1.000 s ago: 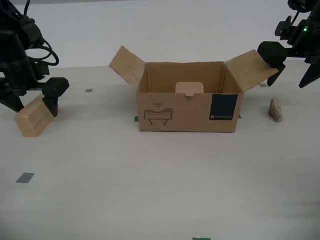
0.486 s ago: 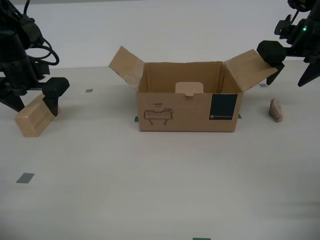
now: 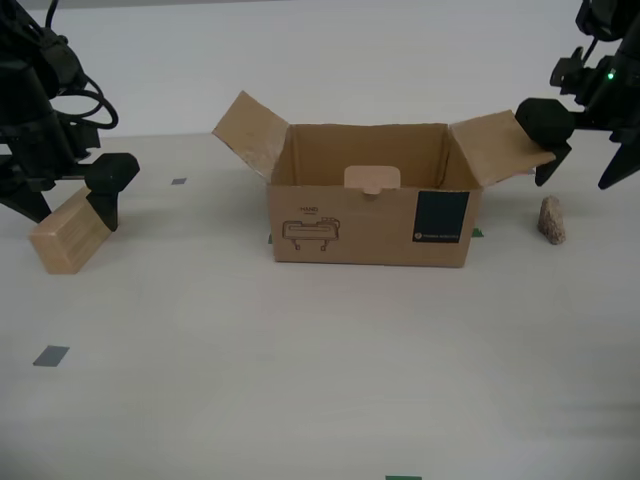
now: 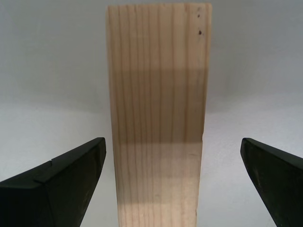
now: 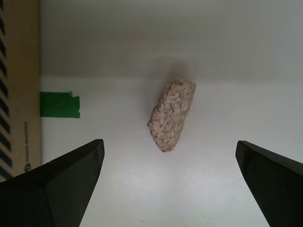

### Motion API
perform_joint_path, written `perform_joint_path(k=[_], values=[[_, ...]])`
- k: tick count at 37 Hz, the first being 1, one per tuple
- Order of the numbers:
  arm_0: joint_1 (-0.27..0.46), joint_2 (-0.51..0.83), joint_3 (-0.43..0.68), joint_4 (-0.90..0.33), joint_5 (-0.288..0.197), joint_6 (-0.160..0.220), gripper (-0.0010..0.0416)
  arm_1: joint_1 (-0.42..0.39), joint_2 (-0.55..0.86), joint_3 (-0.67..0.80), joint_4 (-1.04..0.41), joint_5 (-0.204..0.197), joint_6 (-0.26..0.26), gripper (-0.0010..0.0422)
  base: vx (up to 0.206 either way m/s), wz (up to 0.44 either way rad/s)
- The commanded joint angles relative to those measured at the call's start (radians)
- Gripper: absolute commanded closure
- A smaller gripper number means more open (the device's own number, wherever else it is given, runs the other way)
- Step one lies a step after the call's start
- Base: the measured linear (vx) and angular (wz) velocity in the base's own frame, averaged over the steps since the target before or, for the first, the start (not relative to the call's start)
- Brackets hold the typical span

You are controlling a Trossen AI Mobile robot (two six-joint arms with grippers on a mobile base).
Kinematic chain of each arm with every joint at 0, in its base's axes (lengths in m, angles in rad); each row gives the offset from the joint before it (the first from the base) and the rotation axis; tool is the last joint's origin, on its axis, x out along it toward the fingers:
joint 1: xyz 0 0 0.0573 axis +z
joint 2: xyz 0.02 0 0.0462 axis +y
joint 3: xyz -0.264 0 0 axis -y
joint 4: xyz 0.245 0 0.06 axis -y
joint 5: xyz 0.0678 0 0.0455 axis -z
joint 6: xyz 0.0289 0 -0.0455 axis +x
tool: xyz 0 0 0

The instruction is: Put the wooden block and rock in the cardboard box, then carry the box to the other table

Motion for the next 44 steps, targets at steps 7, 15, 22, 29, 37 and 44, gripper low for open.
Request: perform_joint_path(k=[7, 15, 22, 29, 37, 44], values=[[0.000, 0.000, -0.055, 0.075, -0.002, 0.004, 0.0016, 0.002, 0.019, -0.001, 0.012, 0.000, 0.003, 0.0021, 0.000, 0.000], [0.000, 0.000, -0.063, 0.096, -0.002, 0.005, 0.0016, 0.002, 0.082, -0.002, 0.015, -0.002, 0.002, 0.0021, 0.000, 0.000], [-0.005, 0.036, -0.068, 0.130, -0.002, 0.014, 0.0016, 0.002, 0.092, -0.002, 0.042, -0.002, 0.003, 0.0021, 0.000, 0.000], [-0.005, 0.132, -0.044, 0.131, -0.002, 0.011, 0.0016, 0.003, 0.092, -0.002, 0.045, -0.002, 0.004, 0.0021, 0.000, 0.000], [-0.005, 0.175, 0.002, 0.138, 0.006, 0.011, 0.0016, 0.005, 0.092, -0.003, 0.049, -0.002, 0.006, 0.0021, 0.000, 0.000], [-0.005, 0.192, 0.032, 0.140, 0.036, 0.011, 0.0016, 0.005, 0.092, -0.004, 0.062, -0.002, 0.010, 0.0021, 0.000, 0.000]])
